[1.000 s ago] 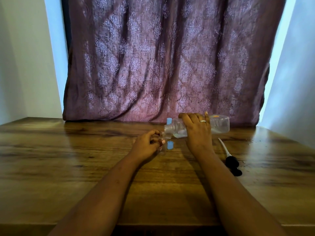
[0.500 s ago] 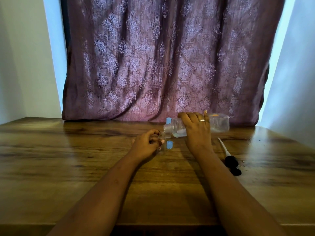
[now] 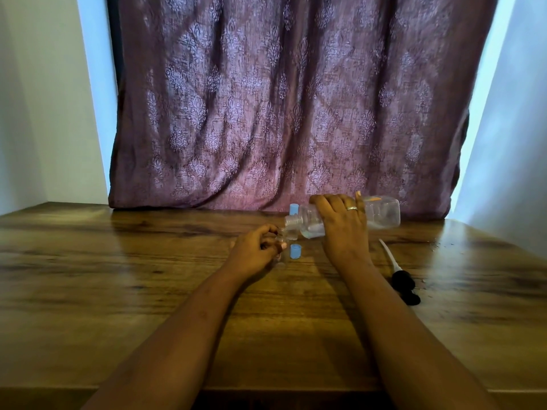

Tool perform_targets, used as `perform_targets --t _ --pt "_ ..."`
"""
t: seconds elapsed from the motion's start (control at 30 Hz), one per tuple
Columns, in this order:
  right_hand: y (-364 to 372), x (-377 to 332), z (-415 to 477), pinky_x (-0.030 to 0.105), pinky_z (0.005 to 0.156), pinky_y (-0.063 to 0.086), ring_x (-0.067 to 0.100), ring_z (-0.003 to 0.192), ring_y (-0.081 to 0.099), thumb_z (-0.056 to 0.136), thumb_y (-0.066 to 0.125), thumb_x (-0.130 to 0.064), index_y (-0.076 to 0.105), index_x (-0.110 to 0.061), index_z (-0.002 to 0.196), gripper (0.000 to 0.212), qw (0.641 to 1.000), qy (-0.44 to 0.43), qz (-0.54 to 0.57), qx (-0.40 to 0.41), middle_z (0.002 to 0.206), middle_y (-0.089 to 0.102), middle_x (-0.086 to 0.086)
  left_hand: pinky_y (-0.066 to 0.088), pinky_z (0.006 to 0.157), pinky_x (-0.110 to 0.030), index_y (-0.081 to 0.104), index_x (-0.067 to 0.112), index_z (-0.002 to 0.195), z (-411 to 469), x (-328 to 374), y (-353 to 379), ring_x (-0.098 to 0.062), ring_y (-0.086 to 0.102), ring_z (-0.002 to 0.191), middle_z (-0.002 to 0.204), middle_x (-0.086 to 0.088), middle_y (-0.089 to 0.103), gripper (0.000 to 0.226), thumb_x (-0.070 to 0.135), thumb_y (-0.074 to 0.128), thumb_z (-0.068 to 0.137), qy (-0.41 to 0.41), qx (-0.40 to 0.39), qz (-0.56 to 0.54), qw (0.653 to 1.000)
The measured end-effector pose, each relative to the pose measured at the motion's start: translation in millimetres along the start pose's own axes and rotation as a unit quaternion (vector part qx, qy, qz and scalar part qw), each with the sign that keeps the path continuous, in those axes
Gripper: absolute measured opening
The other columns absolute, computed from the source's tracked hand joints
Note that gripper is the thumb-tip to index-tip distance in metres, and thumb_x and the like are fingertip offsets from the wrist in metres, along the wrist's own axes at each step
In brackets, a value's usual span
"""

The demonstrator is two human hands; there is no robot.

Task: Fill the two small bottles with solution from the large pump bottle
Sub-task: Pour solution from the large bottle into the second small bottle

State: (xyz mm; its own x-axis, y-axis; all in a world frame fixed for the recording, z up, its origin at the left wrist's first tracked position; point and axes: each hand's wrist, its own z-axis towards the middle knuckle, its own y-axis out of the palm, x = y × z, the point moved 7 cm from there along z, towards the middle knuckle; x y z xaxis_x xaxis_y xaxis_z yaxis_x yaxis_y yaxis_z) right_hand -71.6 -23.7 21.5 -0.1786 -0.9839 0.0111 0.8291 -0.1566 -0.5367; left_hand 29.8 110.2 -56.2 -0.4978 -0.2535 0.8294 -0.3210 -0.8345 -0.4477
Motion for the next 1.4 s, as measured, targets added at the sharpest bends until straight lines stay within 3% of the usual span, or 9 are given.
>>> perform_targets --t 0.13,0.3,0.53,0.9,1.1,1.2,1.4 --pt "1.5 0.5 0.7 0.048 0.110 0.019 0.031 0.106 0.054 0.070 0.037 -0.010 0.058 -0.020 0.112 0.048 1.000 0.001 -0.005 -0.001 0.107 0.063 0.006 0.045 0.109 -0.062 0.057 0.071 0.088 -1.0 1.5 0.3 -0.025 0.067 0.114 0.107 0.016 0.073 0.023 0.059 0.061 0.069 -0.005 -0.006 -0.005 1.000" --pt "2.7 0.7 0.0 0.049 0.109 0.023 0.031 0.104 0.055 0.070 0.043 -0.007 0.058 -0.021 0.111 0.046 1.000 -0.002 -0.007 0.005 0.106 0.063 0.005 0.045 0.106 -0.064 0.057 0.069 0.088 -0.2 2.2 -1.3 -0.021 0.070 0.107 0.097 0.016 0.076 0.025 0.066 0.060 0.064 0.015 0.013 0.006 1.000" --pt "6.1 2.1 1.3 0.050 0.107 0.027 0.031 0.100 0.057 0.069 0.066 -0.003 0.058 -0.021 0.108 0.044 1.000 -0.002 -0.017 0.010 0.102 0.064 0.005 0.046 0.106 -0.062 0.056 0.071 0.087 3.1 0.2 -0.2 -0.020 0.071 0.105 0.096 0.015 0.078 0.028 0.071 0.059 0.059 0.022 0.011 0.009 1.000" --pt "3.9 1.4 1.1 0.049 0.109 0.023 0.031 0.105 0.054 0.068 0.062 -0.001 0.057 -0.021 0.112 0.048 1.000 0.002 -0.015 -0.009 0.106 0.064 0.005 0.043 0.108 -0.065 0.056 0.072 0.086 2.3 0.0 -1.3 -0.020 0.071 0.106 0.096 0.018 0.076 0.023 0.057 0.065 0.071 0.019 0.011 0.006 1.000" --pt "3.8 1.1 1.0 0.050 0.109 0.023 0.032 0.105 0.055 0.068 0.064 -0.001 0.058 -0.020 0.112 0.048 1.000 0.002 -0.015 -0.007 0.106 0.064 0.007 0.044 0.107 -0.066 0.058 0.069 0.086 2.8 -0.2 -1.1 -0.022 0.071 0.106 0.094 0.017 0.077 0.024 0.067 0.062 0.063 0.024 0.009 0.000 1.000" --pt "3.1 0.7 0.7 0.051 0.108 0.024 0.032 0.104 0.056 0.067 0.063 0.000 0.058 -0.020 0.111 0.048 1.000 0.002 -0.017 -0.003 0.105 0.064 0.007 0.043 0.108 -0.067 0.058 0.071 0.085 1.8 0.2 -1.3 -0.023 0.071 0.106 0.095 0.017 0.076 0.020 0.062 0.064 0.068 0.023 0.011 0.000 1.000" --pt "1.5 0.5 0.3 0.050 0.109 0.024 0.031 0.104 0.055 0.069 0.041 -0.011 0.058 -0.021 0.111 0.046 1.000 0.002 -0.008 0.006 0.106 0.064 0.005 0.045 0.103 -0.071 0.060 0.064 0.091 1.1 0.3 -1.7 -0.022 0.073 0.100 0.094 0.015 0.078 0.021 0.055 0.064 0.072 0.014 0.014 0.002 1.000"
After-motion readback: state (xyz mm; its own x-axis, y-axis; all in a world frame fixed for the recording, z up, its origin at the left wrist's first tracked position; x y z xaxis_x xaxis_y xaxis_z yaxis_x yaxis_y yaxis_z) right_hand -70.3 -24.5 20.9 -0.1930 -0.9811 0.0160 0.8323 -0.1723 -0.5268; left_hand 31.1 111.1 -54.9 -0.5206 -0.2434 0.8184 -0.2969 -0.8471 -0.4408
